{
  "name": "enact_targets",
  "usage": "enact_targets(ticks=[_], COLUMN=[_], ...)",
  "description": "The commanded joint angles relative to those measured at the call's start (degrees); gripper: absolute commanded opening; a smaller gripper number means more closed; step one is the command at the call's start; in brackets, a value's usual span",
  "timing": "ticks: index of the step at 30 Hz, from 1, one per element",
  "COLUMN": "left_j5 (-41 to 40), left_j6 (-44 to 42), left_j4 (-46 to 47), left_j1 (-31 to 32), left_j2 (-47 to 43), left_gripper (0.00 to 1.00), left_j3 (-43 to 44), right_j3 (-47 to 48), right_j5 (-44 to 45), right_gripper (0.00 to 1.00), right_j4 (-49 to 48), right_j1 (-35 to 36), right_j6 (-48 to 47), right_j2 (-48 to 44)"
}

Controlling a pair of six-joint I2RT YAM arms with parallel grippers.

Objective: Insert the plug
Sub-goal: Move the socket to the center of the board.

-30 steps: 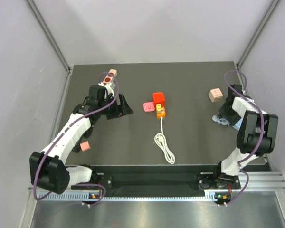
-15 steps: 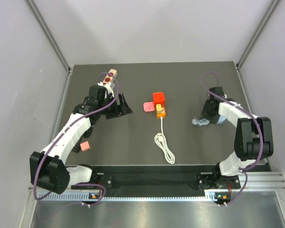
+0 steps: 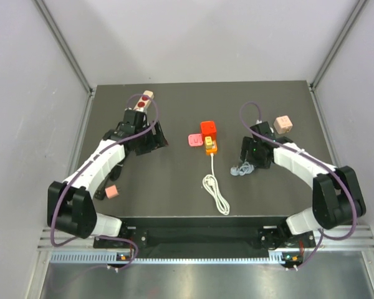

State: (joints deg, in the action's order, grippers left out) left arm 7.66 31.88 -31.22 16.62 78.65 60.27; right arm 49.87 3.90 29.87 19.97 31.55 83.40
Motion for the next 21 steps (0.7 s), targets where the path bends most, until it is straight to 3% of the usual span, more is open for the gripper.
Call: enact_targets(ticks=[1,7,12,16,21], left_j5=[-12.44,-19.17,-21.2,-19.44,-23.04], left_j6=[5.19,8.03,4.43,3.19,2.49], left_j4=[1.08,-1.29,-3.22,-9.18,-10.08], left_j1=[-1.15,-8.09,-9.59,-9.59,-9.59], left_j2=[1.67,10.97,17.93,26.53,31.03], left_gripper=[0.85,0.82,0.78,0.82,0.86], left_j3=[3.01,7.92,12.84,21.44,23.92], right_j3=[0.85,1.11,2.34,4.01,4.89], right_j5=[3.39,3.22,-0.47,-2.14,-3.02], right_gripper=[0.75,0.97,1.0,1.0,1.0], right_j4=[1.68,1.69,0.46,0.45,0.1], right_j1=[-0.02,-0.02,-0.02,0.07,-0.02], right_j6=[-1.57,-4.04,-6.85,-7.99,-9.05], right_j2=[-5.16,-13.16,-19.4,-21.08,-22.05])
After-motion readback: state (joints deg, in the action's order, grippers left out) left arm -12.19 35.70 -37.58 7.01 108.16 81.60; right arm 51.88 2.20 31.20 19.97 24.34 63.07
